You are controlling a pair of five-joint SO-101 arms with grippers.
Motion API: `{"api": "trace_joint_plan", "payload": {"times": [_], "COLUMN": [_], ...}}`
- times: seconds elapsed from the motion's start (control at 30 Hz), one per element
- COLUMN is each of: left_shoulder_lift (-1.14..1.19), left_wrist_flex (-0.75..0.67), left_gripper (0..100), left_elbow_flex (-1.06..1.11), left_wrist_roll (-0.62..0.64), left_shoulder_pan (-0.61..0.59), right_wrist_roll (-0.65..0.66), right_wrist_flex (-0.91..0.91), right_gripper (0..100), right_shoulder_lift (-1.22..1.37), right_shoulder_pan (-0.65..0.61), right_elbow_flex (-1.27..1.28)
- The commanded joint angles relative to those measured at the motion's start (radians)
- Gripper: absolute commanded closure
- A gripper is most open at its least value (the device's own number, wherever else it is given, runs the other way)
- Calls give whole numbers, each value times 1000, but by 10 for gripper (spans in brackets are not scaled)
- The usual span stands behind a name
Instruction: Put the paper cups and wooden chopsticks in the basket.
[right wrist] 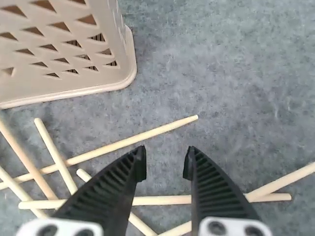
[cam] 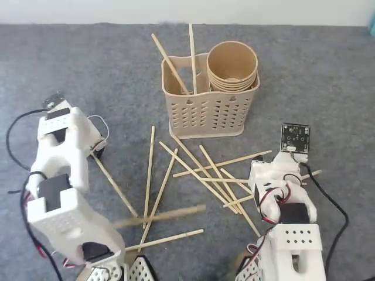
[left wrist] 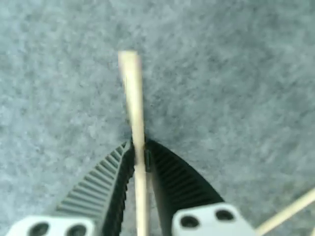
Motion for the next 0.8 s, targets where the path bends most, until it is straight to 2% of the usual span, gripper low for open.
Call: {"api": "trace_joint_plan", "payload": {"times": [0.0,0.23,0.43,0.63,0.77], "left_shoulder_lift": [-8,-247,-542,-825,-980], "left_wrist_flex": [17,68,63,-37,-161], "left_gripper": [988,988,988,988,988], "left_elbow_flex": [-7,25,51,51,51], "left_wrist_roll": [8,9,11,6,6], "left_shoulder_pan": [-8,0,100,226,305], "right_wrist_roll": [14,14,14,14,15], "right_wrist_flex": [-39,-39,-39,-39,-39], "right_gripper": [859,859,859,859,859], "right_shoulder_lift": [-22,-22,-22,-22,-22], "right_shoulder_pan": [10,12,12,12,12], "right_elbow_flex": [-2,2,6,12,14]}}
